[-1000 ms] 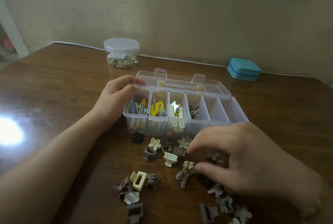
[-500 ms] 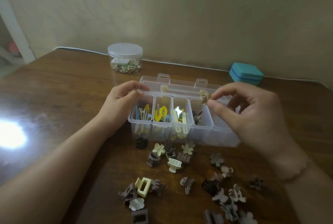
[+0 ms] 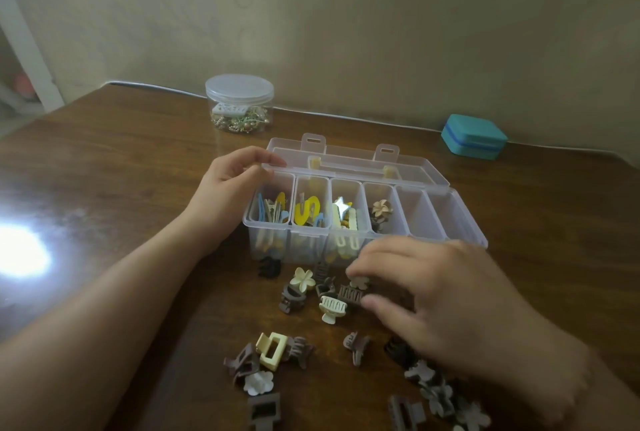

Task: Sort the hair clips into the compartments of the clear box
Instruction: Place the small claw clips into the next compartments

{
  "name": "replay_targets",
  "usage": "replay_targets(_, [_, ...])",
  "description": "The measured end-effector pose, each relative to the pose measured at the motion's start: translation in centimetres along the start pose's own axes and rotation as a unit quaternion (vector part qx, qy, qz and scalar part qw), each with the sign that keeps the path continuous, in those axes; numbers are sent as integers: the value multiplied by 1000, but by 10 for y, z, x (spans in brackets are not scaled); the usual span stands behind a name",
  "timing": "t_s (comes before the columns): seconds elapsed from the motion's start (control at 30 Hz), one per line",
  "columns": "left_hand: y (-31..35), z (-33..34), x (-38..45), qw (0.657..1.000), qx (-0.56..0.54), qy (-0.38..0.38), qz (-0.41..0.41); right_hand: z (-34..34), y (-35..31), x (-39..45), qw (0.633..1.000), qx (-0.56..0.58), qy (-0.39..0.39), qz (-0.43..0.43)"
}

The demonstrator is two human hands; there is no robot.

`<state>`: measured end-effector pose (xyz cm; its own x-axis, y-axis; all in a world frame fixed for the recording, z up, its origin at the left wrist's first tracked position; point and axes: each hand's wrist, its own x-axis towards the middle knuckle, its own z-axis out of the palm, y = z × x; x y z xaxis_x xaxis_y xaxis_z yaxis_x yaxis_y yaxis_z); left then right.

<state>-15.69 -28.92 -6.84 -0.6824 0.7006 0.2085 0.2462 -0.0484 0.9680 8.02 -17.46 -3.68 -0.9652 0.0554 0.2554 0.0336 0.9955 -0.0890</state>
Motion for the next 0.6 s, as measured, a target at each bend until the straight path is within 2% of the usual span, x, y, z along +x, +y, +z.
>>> replay_targets(0.17, [1, 1, 0, 1000, 0, -2, 0, 4, 0, -1, 996, -18, -85, -15])
replay_targets(0.4, [1, 3, 0, 1000, 25, 6, 8, -7, -6, -1, 997, 27, -78, -3])
replay_targets(0.6, [0, 1, 0, 1000, 19, 7, 13, -3, -8, 3, 988, 30, -135, -65])
